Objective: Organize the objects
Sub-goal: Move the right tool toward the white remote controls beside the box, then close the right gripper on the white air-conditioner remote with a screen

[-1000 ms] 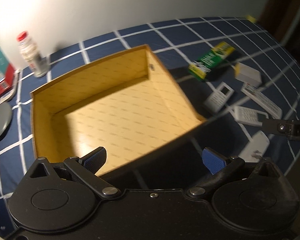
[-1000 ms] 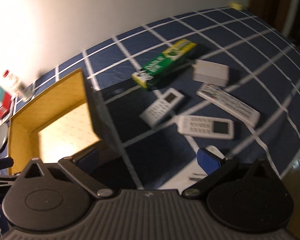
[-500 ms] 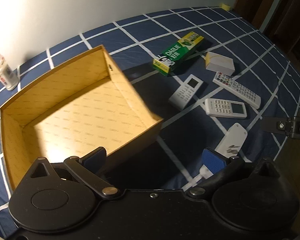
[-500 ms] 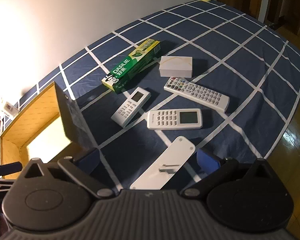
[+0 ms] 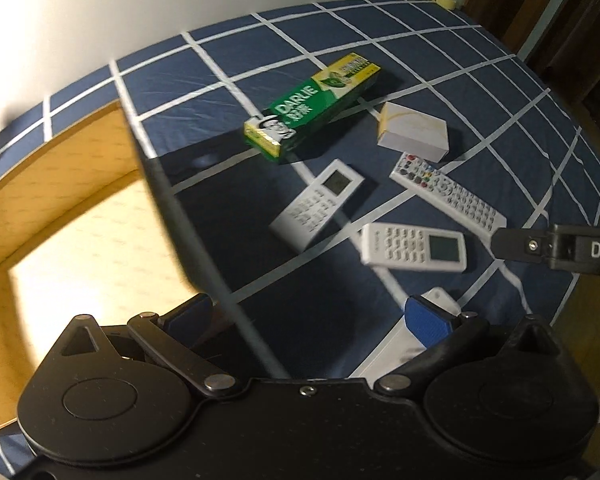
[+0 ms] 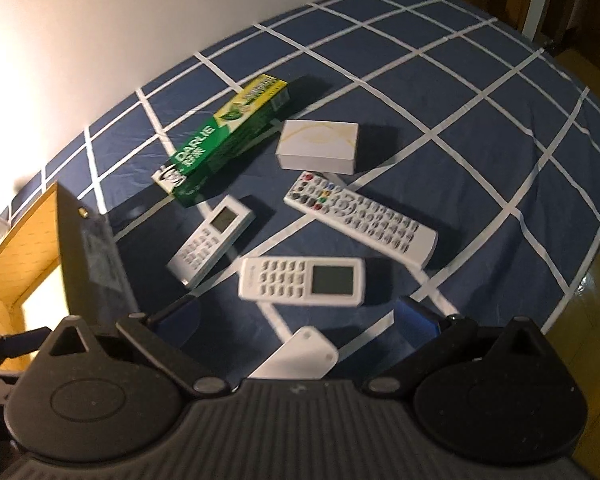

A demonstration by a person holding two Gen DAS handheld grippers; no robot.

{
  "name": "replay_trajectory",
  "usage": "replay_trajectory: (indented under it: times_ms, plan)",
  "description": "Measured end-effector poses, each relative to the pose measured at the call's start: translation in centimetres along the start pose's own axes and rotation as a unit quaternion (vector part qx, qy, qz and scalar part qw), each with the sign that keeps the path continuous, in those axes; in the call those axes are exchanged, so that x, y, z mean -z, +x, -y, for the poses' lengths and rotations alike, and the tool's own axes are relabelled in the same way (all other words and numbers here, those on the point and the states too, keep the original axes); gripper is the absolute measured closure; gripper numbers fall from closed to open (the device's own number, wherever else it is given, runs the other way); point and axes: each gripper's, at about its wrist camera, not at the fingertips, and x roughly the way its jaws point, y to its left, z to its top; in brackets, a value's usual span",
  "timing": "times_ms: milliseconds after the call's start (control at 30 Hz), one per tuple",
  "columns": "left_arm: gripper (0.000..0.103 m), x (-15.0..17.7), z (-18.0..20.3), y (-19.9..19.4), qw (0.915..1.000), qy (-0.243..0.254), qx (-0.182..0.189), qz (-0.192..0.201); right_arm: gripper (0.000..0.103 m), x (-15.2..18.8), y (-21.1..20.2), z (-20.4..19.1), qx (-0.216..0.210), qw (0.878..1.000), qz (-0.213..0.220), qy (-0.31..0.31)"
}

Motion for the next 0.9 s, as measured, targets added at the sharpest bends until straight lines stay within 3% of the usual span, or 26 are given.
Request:
replay_trajectory:
  times_ms: [300, 467, 900]
  plan:
    - [0.0, -2.5, 3.3, 5.7, 0.9984, 0.011, -0.006, -0.056, 0.001, -2.5, 5.1, 3.5, -0.024, 0.998, -0.049, 0.017]
    - [0.0, -3.2, 4.4, 8.8, 0.9961, 0.029, 0.005, -0.084, 0.002, -2.7, 7.8, 4.6, -0.05, 0.995, -0.079, 0.033]
    - [0.003, -4.0, 5.4, 14.9, 0.9895, 0.034, 0.042, -0.134, 0.003, -2.7, 13.2, 5.9, -0.06, 0.989, -0.124, 0.061]
